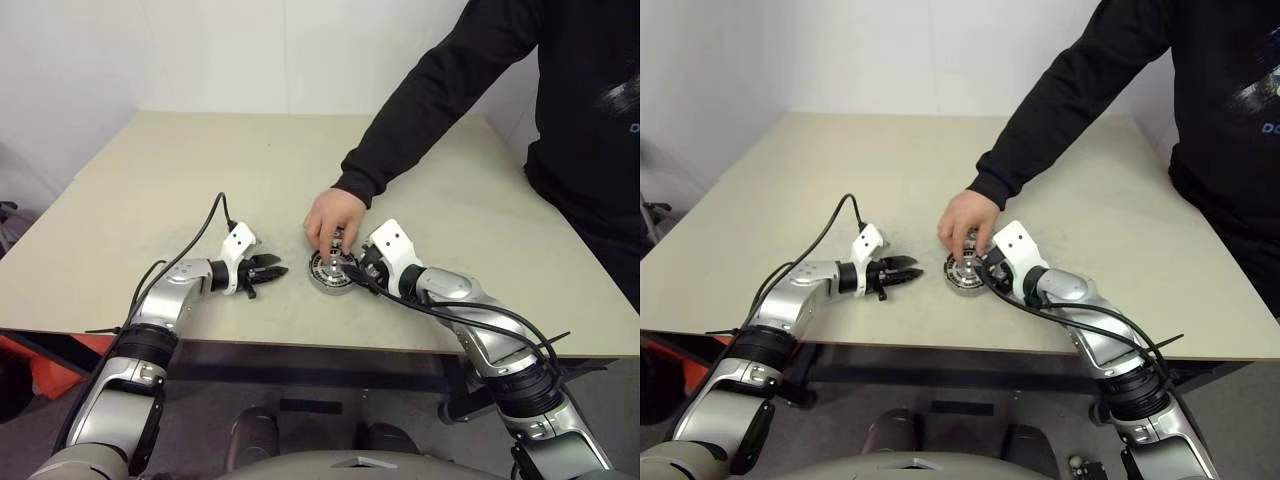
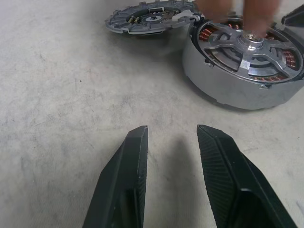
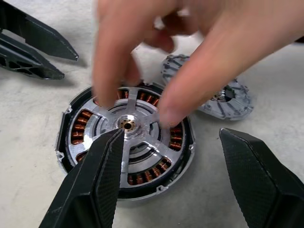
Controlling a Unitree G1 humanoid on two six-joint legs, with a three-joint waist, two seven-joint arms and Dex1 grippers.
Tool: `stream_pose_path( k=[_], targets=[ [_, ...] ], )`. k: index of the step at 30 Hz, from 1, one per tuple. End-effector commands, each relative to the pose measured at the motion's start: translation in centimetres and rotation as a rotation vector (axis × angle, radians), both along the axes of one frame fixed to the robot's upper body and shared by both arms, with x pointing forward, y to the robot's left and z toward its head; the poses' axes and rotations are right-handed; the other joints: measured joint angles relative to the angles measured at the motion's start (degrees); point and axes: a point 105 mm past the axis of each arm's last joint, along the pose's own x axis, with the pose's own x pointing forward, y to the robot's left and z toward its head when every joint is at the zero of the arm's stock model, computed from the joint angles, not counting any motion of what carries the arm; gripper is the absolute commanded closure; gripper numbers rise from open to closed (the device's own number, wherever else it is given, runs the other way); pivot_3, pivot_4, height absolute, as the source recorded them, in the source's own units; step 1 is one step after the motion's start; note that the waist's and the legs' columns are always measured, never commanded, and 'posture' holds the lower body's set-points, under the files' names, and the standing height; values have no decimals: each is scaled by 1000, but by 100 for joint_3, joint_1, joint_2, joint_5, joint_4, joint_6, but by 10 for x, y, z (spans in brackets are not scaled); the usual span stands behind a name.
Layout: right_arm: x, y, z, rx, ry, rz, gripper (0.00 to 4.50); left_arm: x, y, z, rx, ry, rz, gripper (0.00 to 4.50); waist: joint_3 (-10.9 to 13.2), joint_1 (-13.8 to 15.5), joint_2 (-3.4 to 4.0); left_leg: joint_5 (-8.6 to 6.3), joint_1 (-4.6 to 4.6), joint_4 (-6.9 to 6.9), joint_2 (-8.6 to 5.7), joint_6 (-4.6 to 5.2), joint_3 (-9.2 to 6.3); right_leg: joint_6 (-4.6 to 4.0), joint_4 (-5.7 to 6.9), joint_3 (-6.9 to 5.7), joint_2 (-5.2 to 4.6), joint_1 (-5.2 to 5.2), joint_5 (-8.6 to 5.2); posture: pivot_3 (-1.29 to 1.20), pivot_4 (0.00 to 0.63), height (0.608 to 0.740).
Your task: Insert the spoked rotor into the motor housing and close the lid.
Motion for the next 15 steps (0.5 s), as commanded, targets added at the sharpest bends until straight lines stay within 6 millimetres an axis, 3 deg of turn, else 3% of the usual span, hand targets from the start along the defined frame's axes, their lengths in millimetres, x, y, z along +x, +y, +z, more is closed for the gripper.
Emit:
stream_pose_path(
  k=[1, 15],
  targets=[
    [3, 3, 19, 16, -70, 13, 1205, 6, 0, 13, -6, -51, -4, 2743, 0, 0, 0, 0, 0, 0, 0, 0, 0, 1, 0, 0, 0, 0, 0, 0, 0, 740],
    [4, 3, 19, 18, -74, 6, 1205, 7, 0, 13, -3, -52, -5, 2743, 0, 0, 0, 0, 0, 0, 0, 1, 0, -1, 0, 0, 0, 0, 0, 0, 0, 740]
  ],
)
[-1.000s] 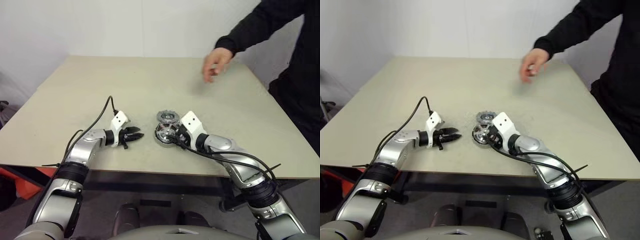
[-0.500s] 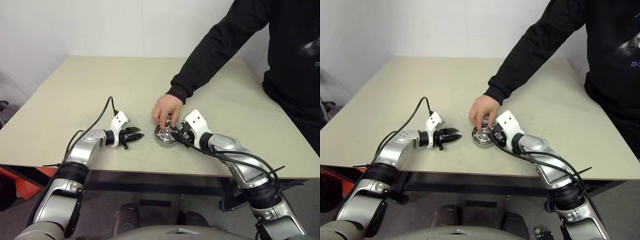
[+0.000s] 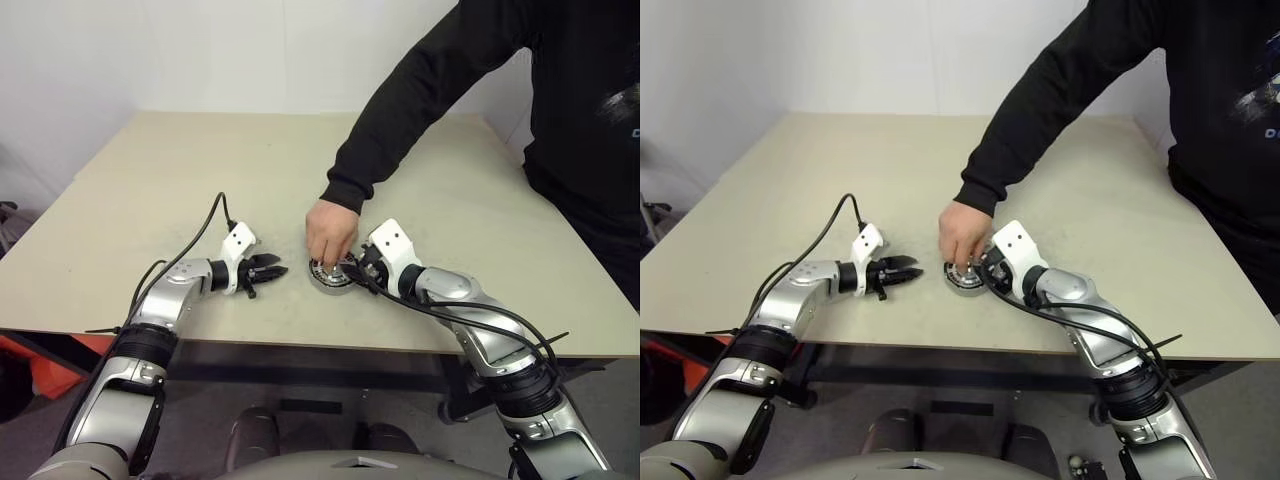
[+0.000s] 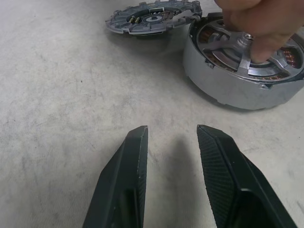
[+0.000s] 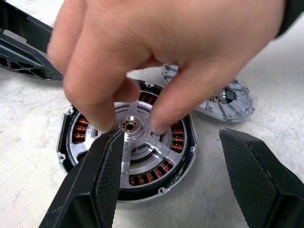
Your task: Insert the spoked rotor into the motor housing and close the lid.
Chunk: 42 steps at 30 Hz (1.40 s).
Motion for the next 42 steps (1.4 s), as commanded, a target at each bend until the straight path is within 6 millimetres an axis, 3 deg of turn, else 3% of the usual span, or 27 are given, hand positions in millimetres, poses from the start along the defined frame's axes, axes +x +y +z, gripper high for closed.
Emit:
stream_pose_path(
  k=[1, 25, 42],
  targets=[
    [4, 1, 19, 15, -72, 1, 1205, 6, 0, 13, -3, -52, -6, 2743, 0, 0, 0, 0, 0, 0, 0, 0, 0, 0, 0, 0, 0, 0, 0, 0, 0, 740],
    [2, -16, 21, 1, -69, -26, 1205, 8, 0, 12, -1, -53, -9, 2743, 0, 1, 0, 0, 0, -3, 0, 0, 0, 6, -2, 0, 0, 0, -4, 0, 0, 740],
    [2, -17, 20, -2, -66, -32, 1205, 8, -2, 12, -1, -55, -15, 2743, 0, 0, 0, -1, 0, -4, 0, 1, 0, 2, -3, 0, 0, 0, -1, 0, 0, 740]
  ],
)
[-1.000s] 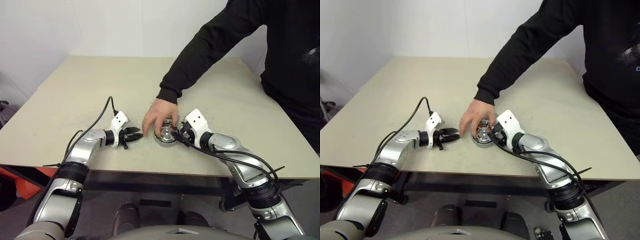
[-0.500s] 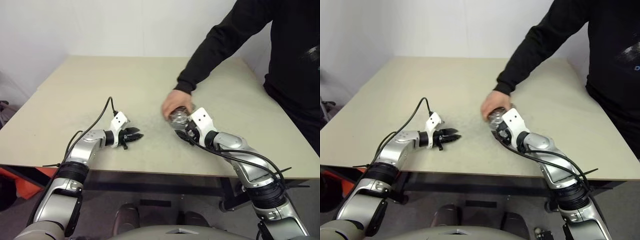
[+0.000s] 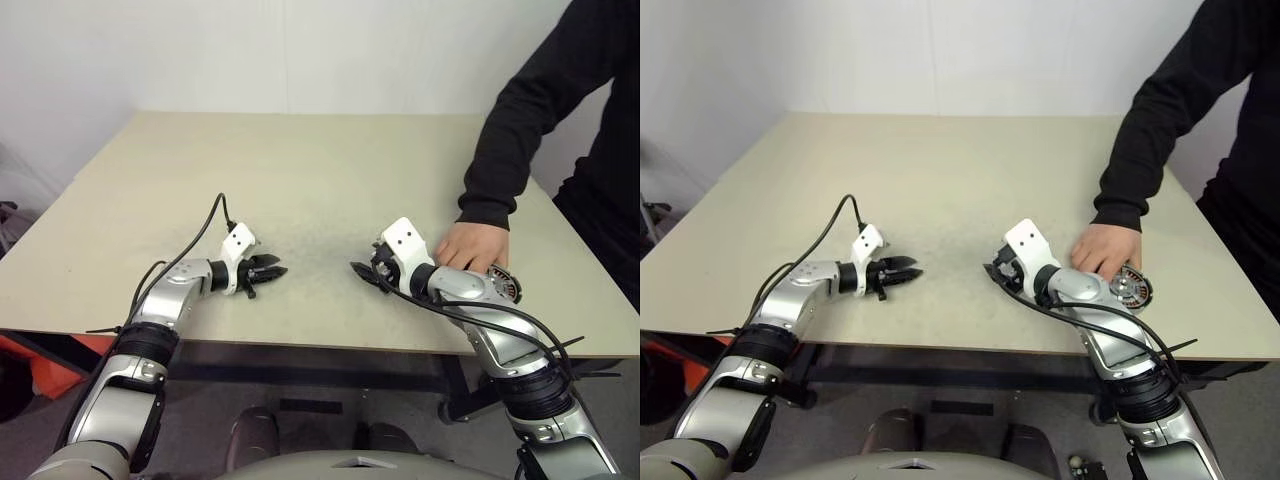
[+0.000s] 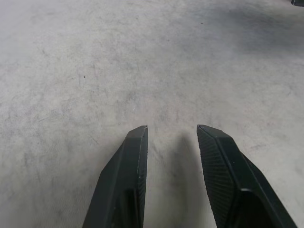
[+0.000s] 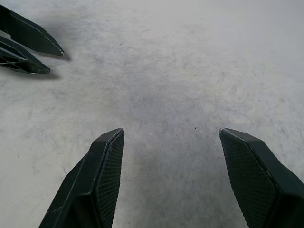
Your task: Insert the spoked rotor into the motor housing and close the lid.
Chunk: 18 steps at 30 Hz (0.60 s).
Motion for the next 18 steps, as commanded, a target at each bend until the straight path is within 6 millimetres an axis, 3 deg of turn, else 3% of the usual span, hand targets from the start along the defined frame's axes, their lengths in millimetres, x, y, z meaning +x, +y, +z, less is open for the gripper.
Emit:
stream_pose_path(
  k=[1, 7, 18],
  targets=[
    [2, 1, 17, 10, -64, 3, 1205, 7, -4, 15, -4, -60, -18, 2743, 0, 0, 0, 0, 0, 0, 0, 0, 0, 0, 0, 0, 0, 0, 0, 0, 0, 740],
    [2, -3, 20, -31, -87, 21, 1205, 5, -9, 17, -16, -58, -40, 2743, 0, 1, 0, 0, 0, 0, 0, 0, 0, 3, 0, 0, 0, 0, -2, 0, 0, 740],
    [-25, -82, 30, -550, -114, 159, 1205, -3, -41, 22, -36, -83, -210, 2743, 4, 62, 2, -9, 6, -9, -2, 15, 2, 29, -26, 1, -13, 15, -16, 0, 0, 740]
  ],
)
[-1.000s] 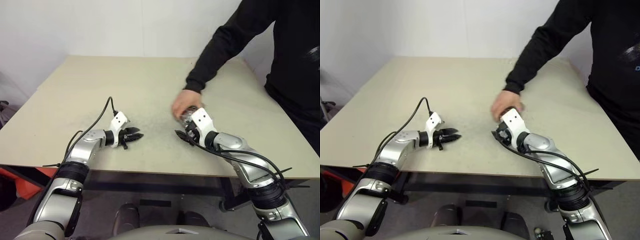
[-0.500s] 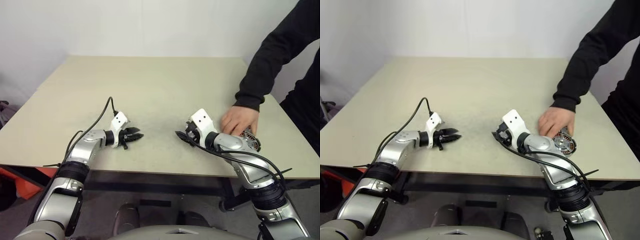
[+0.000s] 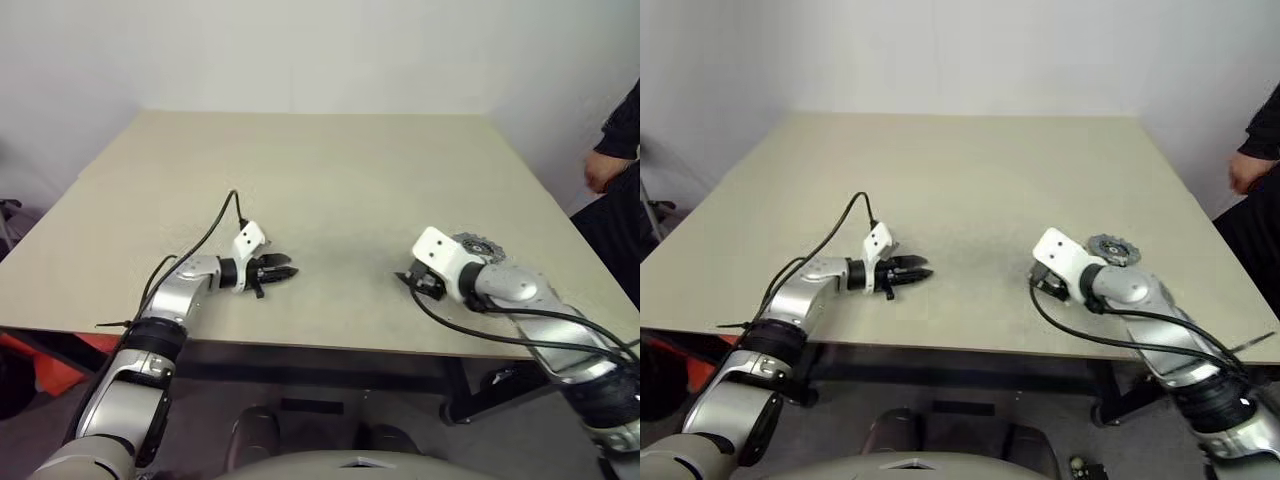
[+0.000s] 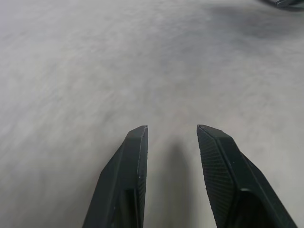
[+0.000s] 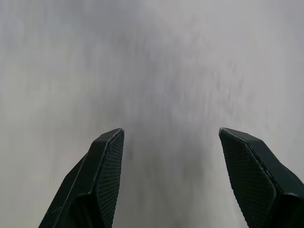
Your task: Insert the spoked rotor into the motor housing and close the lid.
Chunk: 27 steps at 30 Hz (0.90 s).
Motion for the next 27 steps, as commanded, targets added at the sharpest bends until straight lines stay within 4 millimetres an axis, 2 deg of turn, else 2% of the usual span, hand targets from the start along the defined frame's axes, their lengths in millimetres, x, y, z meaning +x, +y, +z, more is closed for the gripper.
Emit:
stream_pose_path(
  k=[1, 8, 14, 17, 20, 27],
  targets=[
    [-7, -15, 24, -87, -57, 37, 1205, -2, -20, 16, -27, -51, -106, 2743, 1, 10, 1, -4, -1, 1, 0, 7, 1, -1, -1, 0, 0, -1, 0, 0, 0, 740],
    [-28, -50, 28, -193, -7, -29, 1205, -9, -53, 26, -68, -48, -267, 2743, 2, 50, -1, -10, 1, 8, 0, 18, 5, 2, -3, 2, -2, 2, -1, 0, 0, 740],
    [-37, -79, 10, -256, 50, -110, 1205, -10, -70, 29, -66, -63, -340, 2743, 1, 79, 2, -11, 7, 12, 1, 20, 8, 4, -2, 3, -2, 5, -2, 0, 0, 740],
    [-41, -96, -2, -307, 82, -156, 1205, -9, -72, 29, -63, -71, -343, 2743, 1, 92, 2, -13, 4, 14, 0, 23, 8, 2, -2, 3, -3, 5, -1, 0, 0, 740],
    [-44, -105, -10, -308, 108, -178, 1205, -9, -70, 27, -63, -70, -335, 2743, -1, 86, 3, -14, 5, 16, 0, 26, 8, -5, -2, 3, -4, 6, 3, 0, 0, 740],
    [-45, -109, -20, -291, 147, -191, 1205, -11, -66, 21, -65, -67, -302, 2743, 1, 88, 2, -23, 51, 35, -1, 41, 6, 6, -7, 0, -9, 71, -4, 0, 0, 740]
  ],
)
